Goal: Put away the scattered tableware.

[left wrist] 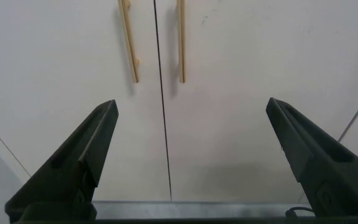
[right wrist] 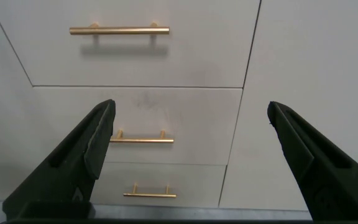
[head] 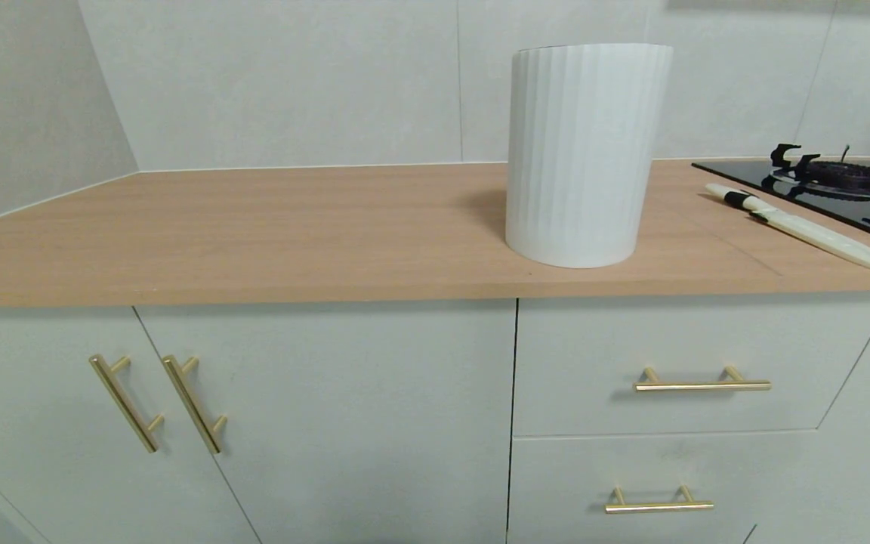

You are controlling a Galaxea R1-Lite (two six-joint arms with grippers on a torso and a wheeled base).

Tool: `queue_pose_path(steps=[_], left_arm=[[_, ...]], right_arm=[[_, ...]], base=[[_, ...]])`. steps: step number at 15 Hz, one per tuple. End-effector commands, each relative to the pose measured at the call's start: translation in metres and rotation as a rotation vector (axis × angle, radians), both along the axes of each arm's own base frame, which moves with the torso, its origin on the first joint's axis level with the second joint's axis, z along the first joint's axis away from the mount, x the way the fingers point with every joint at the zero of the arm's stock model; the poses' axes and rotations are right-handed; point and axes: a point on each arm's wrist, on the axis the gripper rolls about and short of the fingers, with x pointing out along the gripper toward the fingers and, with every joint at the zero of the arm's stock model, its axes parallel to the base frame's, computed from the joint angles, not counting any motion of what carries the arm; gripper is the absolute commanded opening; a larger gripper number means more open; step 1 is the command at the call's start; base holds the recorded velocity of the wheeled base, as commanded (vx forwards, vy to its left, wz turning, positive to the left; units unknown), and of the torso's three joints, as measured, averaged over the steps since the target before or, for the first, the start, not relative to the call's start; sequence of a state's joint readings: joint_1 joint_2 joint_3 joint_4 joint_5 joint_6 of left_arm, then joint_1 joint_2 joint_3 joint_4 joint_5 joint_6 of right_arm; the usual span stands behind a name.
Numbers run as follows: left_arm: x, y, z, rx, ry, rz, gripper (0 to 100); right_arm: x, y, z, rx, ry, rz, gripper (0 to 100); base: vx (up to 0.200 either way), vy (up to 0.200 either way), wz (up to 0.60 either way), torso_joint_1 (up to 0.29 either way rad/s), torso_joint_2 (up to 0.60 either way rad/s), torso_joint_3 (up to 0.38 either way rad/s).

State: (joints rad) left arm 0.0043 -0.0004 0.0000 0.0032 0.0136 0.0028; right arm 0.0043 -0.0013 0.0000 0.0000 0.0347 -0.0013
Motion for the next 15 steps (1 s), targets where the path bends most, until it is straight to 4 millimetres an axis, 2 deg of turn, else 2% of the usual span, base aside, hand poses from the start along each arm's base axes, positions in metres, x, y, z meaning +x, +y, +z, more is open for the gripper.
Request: queue_pose_path(steps=[1,7,15], left_arm=[[0.0,0.0,0.0,0.0,0.0,0.001,100],[0.0,0.0,0.0,0.003,0.0,0.001,100],[0.0,0.0,0.0002,0.002,-0.001,0.001,100]], right_arm=[[0.0001,0.0,0.0,0.0,0.001,0.001,100],[0.0001,0.0,0.0,0.0,0.001,0.001,100],[0.0001,0.0,0.0,-0.005,0.001,0.001,100]], base=[[0.0,0.0,0.0,0.0,0.0,0.0],[0.0,0.0,0.0,0.0,0.0,0.0],[0.0,-0.2,0.0,0.001,0.0,0.004]])
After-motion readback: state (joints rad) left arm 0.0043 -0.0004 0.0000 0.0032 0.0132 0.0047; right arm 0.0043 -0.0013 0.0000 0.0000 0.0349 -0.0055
